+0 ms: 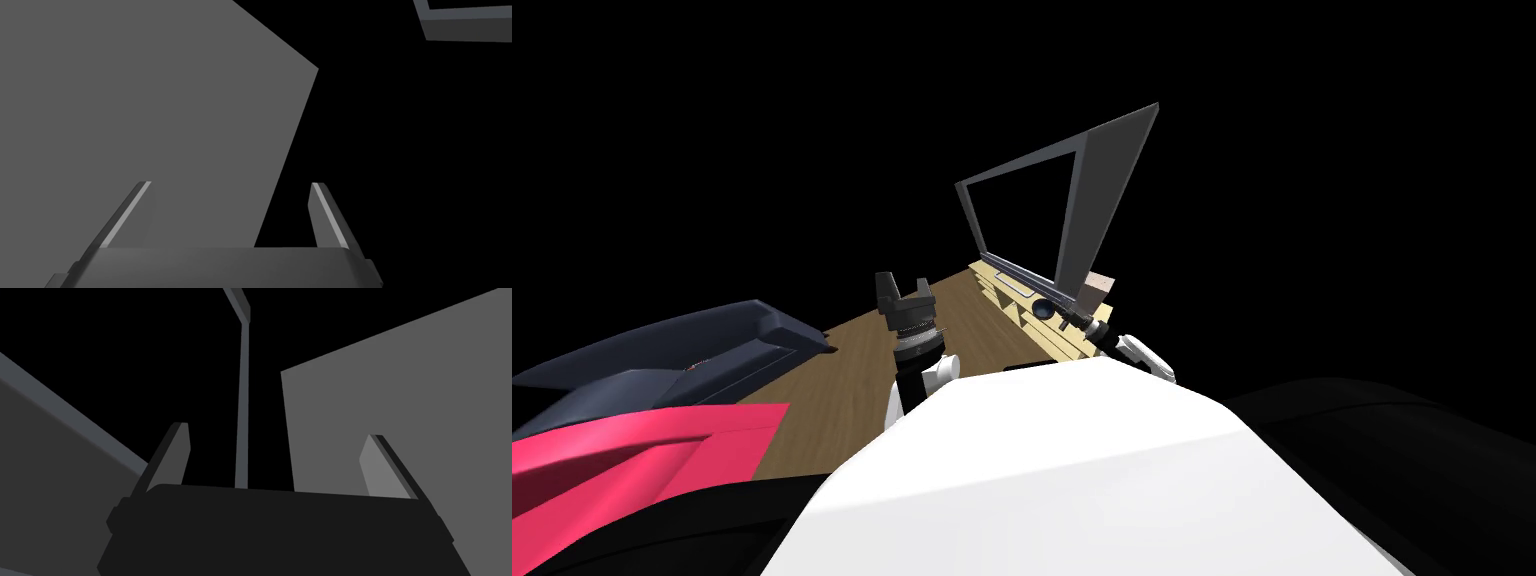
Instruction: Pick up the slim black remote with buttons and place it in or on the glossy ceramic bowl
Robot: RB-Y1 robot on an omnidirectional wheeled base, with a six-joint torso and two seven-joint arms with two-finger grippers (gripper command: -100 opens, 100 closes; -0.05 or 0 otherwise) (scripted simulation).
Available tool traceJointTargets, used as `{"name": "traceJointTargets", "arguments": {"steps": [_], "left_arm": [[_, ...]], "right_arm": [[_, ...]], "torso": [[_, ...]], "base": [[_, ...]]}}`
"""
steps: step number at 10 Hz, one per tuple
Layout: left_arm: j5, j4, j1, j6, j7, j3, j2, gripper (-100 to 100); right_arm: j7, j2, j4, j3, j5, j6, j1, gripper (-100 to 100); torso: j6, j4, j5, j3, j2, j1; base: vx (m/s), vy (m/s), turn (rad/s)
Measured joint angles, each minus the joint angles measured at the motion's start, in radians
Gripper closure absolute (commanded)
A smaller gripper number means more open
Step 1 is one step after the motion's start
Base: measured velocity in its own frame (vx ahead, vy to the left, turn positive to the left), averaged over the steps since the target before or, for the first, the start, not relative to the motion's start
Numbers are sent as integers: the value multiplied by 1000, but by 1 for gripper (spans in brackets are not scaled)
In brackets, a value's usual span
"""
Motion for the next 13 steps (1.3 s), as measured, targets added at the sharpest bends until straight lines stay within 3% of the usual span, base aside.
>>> {"name": "traceJointTargets", "arguments": {"steps": [3, 7, 8, 13], "left_arm": [[0, 0, 0, 0, 0, 0, 0, 0], [0, 0, 0, 0, 0, 0, 0, 0], [0, 0, 0, 0, 0, 0, 0, 0], [0, 0, 0, 0, 0, 0, 0, 0]], "right_arm": [[23, -69, 63, 46, 93, 14, -8, -100], [49, -135, 108, 68, 201, 12, 13, -100], [52, -165, 144, 73, 222, 9, 4, -100], [80, -245, 186, 138, 368, 48, 29, -100]], "torso": [[-1, 0, 0, -1, -1, 1], [0, 0, 0, -1, -1, 1], [-1, 0, 0, -1, -2, 1], [-1, -1, 0, -2, -4, 2]], "base": [[16, -6, 141], [18, 0, 119], [39, -8, 130], [34, 3, 133]]}}
